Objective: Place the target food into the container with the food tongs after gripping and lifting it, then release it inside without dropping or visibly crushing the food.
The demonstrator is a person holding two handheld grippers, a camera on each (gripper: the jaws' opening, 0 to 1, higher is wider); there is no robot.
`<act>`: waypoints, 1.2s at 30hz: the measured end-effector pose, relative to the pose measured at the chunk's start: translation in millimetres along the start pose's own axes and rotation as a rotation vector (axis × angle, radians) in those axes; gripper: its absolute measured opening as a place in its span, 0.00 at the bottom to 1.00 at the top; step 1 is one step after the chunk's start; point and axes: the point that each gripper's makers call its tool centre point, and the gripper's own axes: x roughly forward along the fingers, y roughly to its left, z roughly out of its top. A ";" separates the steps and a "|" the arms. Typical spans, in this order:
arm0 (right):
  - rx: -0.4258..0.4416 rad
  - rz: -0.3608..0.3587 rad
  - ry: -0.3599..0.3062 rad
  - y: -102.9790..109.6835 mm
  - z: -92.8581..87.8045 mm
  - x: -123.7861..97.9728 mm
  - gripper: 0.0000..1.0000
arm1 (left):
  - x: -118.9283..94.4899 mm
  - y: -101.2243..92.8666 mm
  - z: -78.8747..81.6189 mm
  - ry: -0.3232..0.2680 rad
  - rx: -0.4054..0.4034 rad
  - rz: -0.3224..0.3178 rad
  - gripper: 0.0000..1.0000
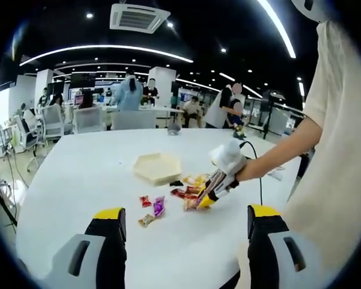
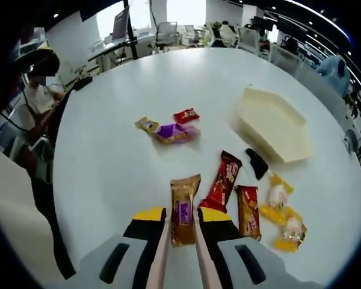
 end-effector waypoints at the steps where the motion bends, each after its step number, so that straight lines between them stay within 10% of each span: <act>1: 0.001 -0.002 -0.004 -0.3 1.1 -1.0 0.20 | 0.1 -0.2 0.1 0.000 0.001 -0.001 0.83; 36: 0.023 -0.096 -0.160 -44.3 54.6 -50.3 0.21 | 5.4 2.5 0.0 0.008 0.032 0.017 0.88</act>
